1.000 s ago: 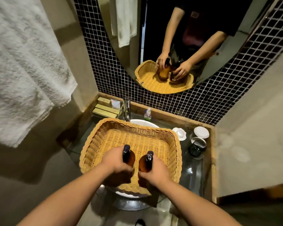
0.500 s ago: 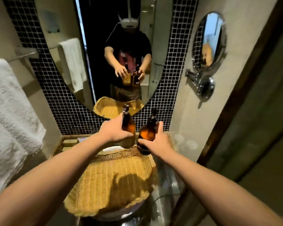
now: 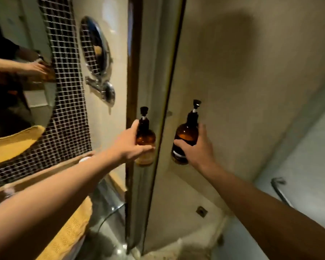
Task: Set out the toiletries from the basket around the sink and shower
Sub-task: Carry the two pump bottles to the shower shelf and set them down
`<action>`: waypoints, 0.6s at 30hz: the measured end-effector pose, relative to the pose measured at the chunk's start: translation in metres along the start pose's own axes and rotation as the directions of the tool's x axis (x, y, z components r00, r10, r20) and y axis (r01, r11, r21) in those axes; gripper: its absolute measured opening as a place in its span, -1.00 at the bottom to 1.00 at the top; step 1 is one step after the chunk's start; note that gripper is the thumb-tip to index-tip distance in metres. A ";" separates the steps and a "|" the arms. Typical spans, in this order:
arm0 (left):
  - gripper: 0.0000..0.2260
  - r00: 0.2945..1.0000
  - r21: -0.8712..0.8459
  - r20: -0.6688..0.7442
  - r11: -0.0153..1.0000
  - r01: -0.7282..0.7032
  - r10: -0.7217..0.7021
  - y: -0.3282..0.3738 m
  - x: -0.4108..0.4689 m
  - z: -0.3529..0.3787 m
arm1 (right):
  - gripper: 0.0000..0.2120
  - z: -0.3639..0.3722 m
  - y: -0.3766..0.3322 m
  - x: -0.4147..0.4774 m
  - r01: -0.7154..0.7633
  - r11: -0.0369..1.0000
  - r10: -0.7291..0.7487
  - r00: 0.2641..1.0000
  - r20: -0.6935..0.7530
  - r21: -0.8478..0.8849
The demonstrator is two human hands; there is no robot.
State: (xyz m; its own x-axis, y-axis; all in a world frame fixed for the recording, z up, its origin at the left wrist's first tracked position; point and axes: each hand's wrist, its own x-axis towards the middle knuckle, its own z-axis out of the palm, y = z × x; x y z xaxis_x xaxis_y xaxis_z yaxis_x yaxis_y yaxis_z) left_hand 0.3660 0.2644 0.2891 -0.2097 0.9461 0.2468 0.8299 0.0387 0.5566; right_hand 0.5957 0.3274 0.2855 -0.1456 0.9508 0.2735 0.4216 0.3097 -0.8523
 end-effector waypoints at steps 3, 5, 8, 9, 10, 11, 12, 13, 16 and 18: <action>-0.15 0.994 -0.038 0.050 0.994 -0.100 0.102 0.057 0.022 0.044 | -0.36 -0.064 0.033 0.000 -0.049 0.998 0.045 0.991 -0.124 -0.027; -0.29 0.981 -0.095 0.052 0.979 -0.179 0.185 0.094 0.035 0.072 | -0.37 -0.095 0.058 0.004 -0.076 0.996 0.065 0.977 -0.202 -0.050; -0.31 0.964 -0.207 0.102 0.953 -0.223 0.247 0.141 0.063 0.117 | -0.40 -0.125 0.092 0.021 -0.109 0.993 0.092 0.942 -0.323 -0.035; -0.28 0.958 -0.233 0.119 0.945 -0.230 0.262 0.152 0.075 0.131 | -0.40 -0.133 0.103 0.030 -0.110 0.993 0.088 0.933 -0.350 -0.044; -0.25 0.951 -0.257 0.132 0.936 -0.241 0.281 0.163 0.088 0.144 | -0.39 -0.141 0.114 0.041 -0.102 0.993 0.073 0.928 -0.364 -0.059; -0.23 0.945 -0.279 0.146 0.928 -0.246 0.294 0.172 0.102 0.155 | -0.37 -0.148 0.124 0.054 -0.089 0.993 0.053 0.928 -0.368 -0.081; -0.23 0.939 -0.301 0.155 0.920 -0.250 0.306 0.181 0.117 0.166 | -0.35 -0.156 0.136 0.068 -0.069 0.992 0.025 0.930 -0.367 -0.106; -0.25 0.936 -0.318 0.156 0.914 -0.253 0.314 0.188 0.132 0.176 | -0.33 -0.163 0.146 0.082 -0.045 0.990 -0.005 0.932 -0.362 -0.130; -0.35 0.945 -0.341 0.122 0.907 -0.248 0.304 0.205 0.181 0.204 | -0.30 -0.181 0.175 0.130 0.003 0.982 -0.066 0.944 -0.323 -0.191; -0.39 0.963 -0.322 0.063 0.918 -0.231 0.264 0.209 0.213 0.223 | -0.29 -0.188 0.192 0.163 0.007 0.973 -0.079 0.948 -0.308 -0.229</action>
State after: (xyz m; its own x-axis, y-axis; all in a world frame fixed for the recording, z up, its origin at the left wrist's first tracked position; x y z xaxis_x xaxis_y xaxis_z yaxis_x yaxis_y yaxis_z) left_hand 0.6100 0.5460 0.2811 0.0494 0.9410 0.3347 0.6438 -0.2862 0.7097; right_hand 0.8215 0.5433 0.2499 0.1040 0.8796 0.4643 0.6146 0.3102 -0.7253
